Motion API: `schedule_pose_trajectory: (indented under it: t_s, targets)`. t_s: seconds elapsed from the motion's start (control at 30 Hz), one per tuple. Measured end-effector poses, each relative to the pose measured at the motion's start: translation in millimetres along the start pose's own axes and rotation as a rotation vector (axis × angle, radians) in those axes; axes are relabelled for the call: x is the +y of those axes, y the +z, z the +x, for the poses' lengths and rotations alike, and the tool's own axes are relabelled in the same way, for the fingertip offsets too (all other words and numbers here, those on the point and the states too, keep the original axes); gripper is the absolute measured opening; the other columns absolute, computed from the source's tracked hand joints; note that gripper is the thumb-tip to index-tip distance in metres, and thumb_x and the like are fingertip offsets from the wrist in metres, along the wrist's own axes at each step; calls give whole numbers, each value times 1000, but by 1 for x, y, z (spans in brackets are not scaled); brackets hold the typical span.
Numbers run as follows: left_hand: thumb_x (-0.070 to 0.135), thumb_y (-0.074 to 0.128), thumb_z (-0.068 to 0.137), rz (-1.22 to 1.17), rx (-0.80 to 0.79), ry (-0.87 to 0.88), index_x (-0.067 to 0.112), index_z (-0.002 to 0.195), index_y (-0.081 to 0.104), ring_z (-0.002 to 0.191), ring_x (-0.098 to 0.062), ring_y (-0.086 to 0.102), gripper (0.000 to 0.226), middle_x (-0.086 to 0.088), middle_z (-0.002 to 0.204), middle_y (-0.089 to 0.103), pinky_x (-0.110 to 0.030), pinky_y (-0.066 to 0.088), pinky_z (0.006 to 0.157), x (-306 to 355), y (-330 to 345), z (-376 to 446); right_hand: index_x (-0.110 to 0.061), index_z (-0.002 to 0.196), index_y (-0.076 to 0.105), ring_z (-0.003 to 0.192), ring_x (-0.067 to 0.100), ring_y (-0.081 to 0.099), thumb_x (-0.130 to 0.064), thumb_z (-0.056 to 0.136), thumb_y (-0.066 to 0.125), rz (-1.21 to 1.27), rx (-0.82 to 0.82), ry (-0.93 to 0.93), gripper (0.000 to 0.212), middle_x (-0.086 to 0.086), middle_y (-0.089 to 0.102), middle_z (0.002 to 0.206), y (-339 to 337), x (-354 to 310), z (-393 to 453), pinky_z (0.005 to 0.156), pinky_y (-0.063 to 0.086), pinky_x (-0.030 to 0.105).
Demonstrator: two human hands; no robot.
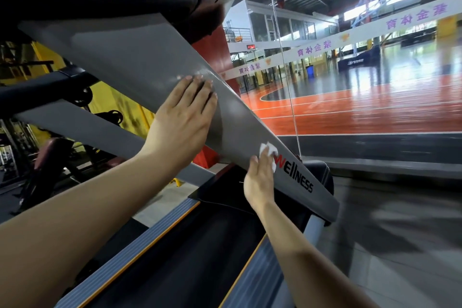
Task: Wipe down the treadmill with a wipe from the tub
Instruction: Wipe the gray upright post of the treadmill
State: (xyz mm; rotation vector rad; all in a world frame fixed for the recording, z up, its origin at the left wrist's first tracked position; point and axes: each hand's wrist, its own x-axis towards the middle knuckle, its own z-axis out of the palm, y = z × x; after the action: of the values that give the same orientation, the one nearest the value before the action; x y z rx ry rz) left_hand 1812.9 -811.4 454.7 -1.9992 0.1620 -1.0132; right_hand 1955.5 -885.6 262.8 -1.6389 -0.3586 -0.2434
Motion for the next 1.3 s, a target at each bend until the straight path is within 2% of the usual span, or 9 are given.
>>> schedule_pose_trajectory:
  t_s: [0.07,0.23,0.43,0.67,0.83,1.0,1.1,1.2,1.3]
  targets:
    - [17,5,95,-6,-25,53,-5,147,43,147,-44,33,68,-27,155,39,-53,19,125,16,11,2,-11,160,13,155,18,-12,-33,108,17,-57,-40,23,57,1,-10,169,-4,-2,-2,127,4,46]
    - [19,21,101,20,-20,32,-5,143,50,144,-41,41,56,-25,151,48,-50,26,123,41,36,16,-21,162,4,153,2,-12,-20,107,31,8,-57,-552,61,-4,-3,170,-3,-63,-4,125,-1,22]
    - [12,16,98,21,-33,27,-11,143,46,143,-46,38,59,-30,150,45,-56,27,121,48,39,19,-24,162,16,156,14,-1,-35,109,26,141,140,-97,55,-2,6,170,-7,12,33,128,8,42]
    - [15,21,103,73,-68,5,-9,151,35,149,-42,31,55,-29,157,35,-51,18,125,66,52,36,-14,151,43,140,23,41,-27,105,32,168,-53,-718,49,9,46,150,-32,-60,95,118,31,37]
    - [15,21,105,146,-118,-21,-6,158,15,155,-39,14,57,-26,165,16,-52,12,126,76,63,44,-18,142,53,129,22,49,-31,107,25,-4,-10,-507,47,3,58,139,-45,33,131,113,36,41]
    - [13,25,105,152,-135,-21,-5,158,16,156,-36,13,57,-24,166,17,-51,14,126,87,71,54,-15,135,55,134,28,47,-31,105,14,-127,-12,-202,54,6,57,139,-67,125,159,122,23,50]
    - [13,27,105,149,-130,-35,-3,159,16,156,-35,13,57,-23,166,17,-51,15,126,89,72,53,-13,144,48,143,27,39,-39,106,20,45,-10,-405,54,6,45,152,-54,77,138,121,26,45]
    - [12,27,104,154,-121,-29,-3,158,19,156,-34,15,57,-22,166,19,-51,17,126,90,72,55,-20,162,11,157,18,0,-38,109,26,36,-69,-612,58,-2,-1,169,-35,33,86,128,6,37]
    - [12,29,105,154,-139,-22,-3,158,19,156,-34,15,57,-22,166,20,-51,16,126,90,72,55,-16,162,7,157,20,-4,-38,108,26,-19,20,-562,62,3,-4,170,-20,63,56,127,10,44]
